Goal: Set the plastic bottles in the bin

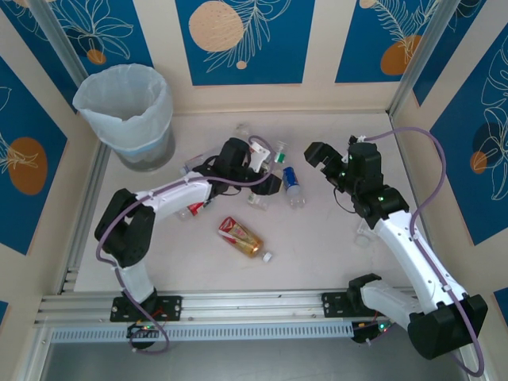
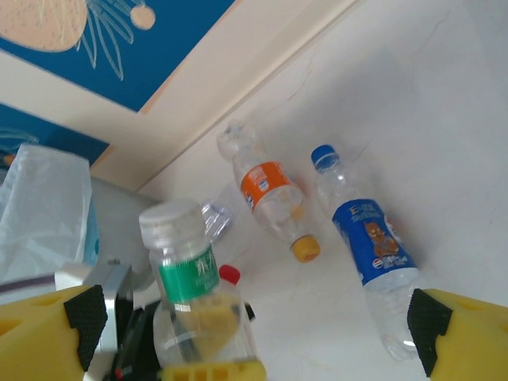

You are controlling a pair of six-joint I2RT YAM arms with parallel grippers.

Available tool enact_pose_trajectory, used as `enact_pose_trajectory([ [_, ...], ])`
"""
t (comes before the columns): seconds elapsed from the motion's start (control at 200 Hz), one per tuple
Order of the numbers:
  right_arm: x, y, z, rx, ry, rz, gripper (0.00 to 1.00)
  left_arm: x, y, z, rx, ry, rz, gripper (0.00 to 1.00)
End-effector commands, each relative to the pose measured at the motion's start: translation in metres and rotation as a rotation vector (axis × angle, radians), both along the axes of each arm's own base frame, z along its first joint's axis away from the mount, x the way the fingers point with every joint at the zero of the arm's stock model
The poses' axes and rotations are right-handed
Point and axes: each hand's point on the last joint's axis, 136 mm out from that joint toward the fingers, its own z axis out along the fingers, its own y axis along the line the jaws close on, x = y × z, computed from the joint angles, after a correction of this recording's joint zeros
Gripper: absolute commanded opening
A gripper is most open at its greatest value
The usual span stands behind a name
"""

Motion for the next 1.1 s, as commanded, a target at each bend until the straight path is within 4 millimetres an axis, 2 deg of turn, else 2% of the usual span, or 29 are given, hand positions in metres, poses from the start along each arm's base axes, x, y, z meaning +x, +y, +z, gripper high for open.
enact_pose_trajectory([
  [0.0,-0.004,0.024,0.004,0.011,-0.023,0.156,1.00,0.024,0.026,0.038,0.029,-0.094,0.094,0.38],
  [0.3,0.001,0.075,0.022,-0.027,-0.099,0.344,0.99,0.065,0.081,0.075,0.069,-0.116,0.313,0.35],
  [0.43,-0.001,0.093,0.030,-0.045,-0.150,0.401,1.00,0.081,0.105,0.101,0.089,-0.156,0.391,0.35],
  [0.545,-0.001,0.098,0.033,-0.056,-0.175,0.405,1.00,0.097,0.131,0.126,0.097,-0.245,0.467,0.35],
  [0.765,-0.004,0.101,0.036,-0.053,-0.191,0.421,1.00,0.123,0.175,0.194,0.071,-0.411,0.547,0.36],
  [0.905,-0.009,0.107,0.042,-0.042,-0.226,0.450,1.00,0.139,0.200,0.219,0.097,-0.477,0.586,0.36],
  [1.095,-0.010,0.107,0.043,-0.051,-0.234,0.443,1.00,0.164,0.251,0.250,0.157,-0.591,0.729,0.36],
])
